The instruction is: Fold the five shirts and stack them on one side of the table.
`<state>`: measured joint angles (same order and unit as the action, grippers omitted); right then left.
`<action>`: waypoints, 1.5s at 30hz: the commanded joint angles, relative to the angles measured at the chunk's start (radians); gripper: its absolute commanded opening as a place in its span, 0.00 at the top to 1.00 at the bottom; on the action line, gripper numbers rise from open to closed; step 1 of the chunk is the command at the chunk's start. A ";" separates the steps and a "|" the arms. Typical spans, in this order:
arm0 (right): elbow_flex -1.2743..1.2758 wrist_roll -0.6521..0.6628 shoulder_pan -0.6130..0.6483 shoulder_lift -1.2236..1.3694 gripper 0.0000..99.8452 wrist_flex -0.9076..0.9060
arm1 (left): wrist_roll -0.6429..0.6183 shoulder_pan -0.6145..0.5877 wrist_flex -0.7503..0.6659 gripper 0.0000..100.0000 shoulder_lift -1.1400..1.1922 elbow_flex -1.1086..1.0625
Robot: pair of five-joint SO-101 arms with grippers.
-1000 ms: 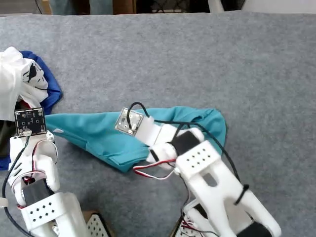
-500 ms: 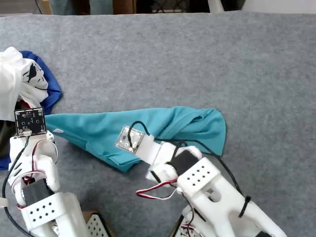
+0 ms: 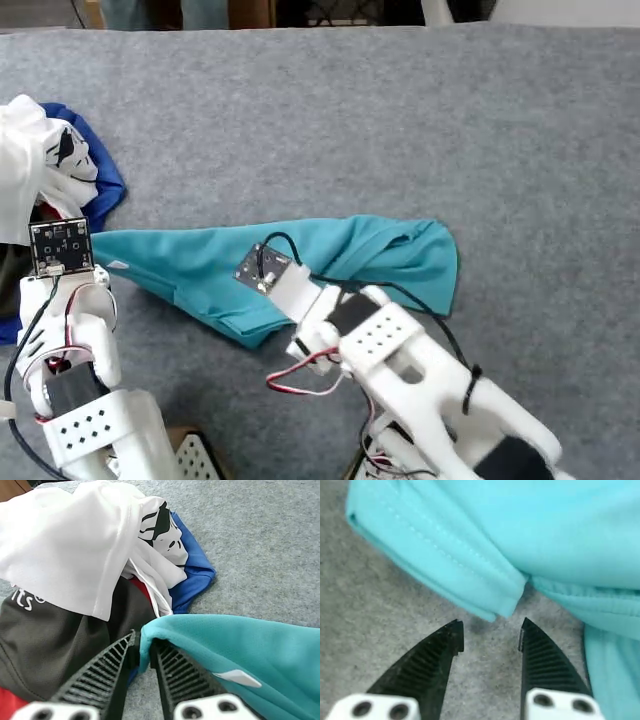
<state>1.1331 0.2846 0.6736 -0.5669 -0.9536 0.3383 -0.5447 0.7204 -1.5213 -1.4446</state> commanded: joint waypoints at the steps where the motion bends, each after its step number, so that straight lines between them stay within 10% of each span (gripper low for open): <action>1: -0.084 -0.043 0.012 0.065 0.80 0.032 | 0.006 0.008 0.002 0.97 -0.011 0.018; 23: -0.179 -0.112 0.009 0.323 0.81 0.103 | 0.006 0.005 0.002 0.97 -0.003 0.018; 36: -0.225 -0.106 0.005 0.381 0.99 0.095 | 0.006 0.005 0.002 0.97 -0.003 0.012; 45: -0.349 0.003 -0.176 0.303 0.99 -0.084 | 0.000 0.002 0.003 0.97 -0.003 0.019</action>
<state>0.8753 0.2232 0.5754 -0.2079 -0.9613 0.3383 -0.5447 0.7204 -1.5213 -1.4446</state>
